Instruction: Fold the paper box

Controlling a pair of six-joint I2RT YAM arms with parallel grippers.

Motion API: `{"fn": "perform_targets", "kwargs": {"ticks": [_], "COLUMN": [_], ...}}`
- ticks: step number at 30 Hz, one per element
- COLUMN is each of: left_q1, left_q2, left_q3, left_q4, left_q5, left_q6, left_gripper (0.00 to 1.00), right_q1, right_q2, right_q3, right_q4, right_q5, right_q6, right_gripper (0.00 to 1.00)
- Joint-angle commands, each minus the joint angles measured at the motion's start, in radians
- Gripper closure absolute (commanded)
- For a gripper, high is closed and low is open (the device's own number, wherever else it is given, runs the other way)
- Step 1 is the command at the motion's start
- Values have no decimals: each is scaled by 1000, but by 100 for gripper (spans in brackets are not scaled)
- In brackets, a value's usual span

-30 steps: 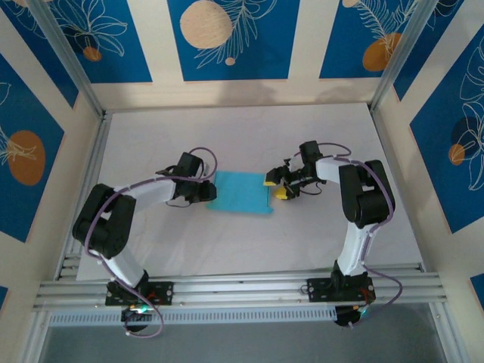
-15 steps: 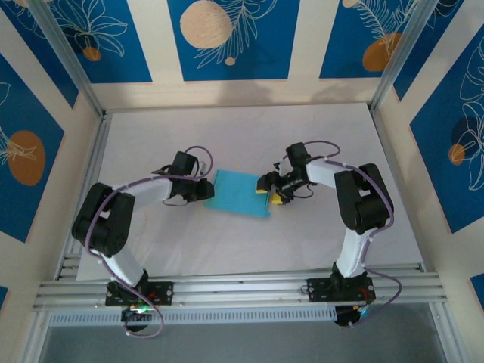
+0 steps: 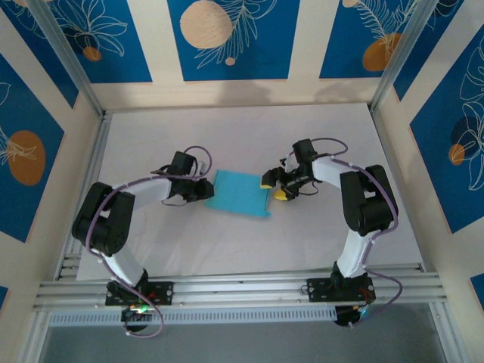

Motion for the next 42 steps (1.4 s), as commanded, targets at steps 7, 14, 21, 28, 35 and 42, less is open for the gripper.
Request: {"fn": "perform_targets", "kwargs": {"ticks": [7, 14, 21, 28, 35, 42], "left_q1": [32, 45, 55, 58, 61, 61], "left_q2": [75, 82, 89, 95, 101, 101], "left_q3": [-44, -47, -47, -47, -43, -42], "left_q4": [-78, -82, -80, -73, -75, -77], "left_q5": [-55, -55, -46, -34, -27, -29], "left_q6": [25, 24, 19, 19, 25, 29], "left_gripper": [81, 81, 81, 82, 82, 82], "right_q1": [49, 77, 71, 53, 72, 125], "right_q2": [35, 37, -26, -96, -86, -59], "right_q3": [19, 9, -22, -79, -105, 3], "right_q4": [8, 46, 184, 361, 416, 162], "right_q5": [51, 48, -82, -240, -282, -123], "right_q6": [30, 72, 177, 287, 294, 114], "right_gripper": [29, 28, 28, 28, 30, 33]}}
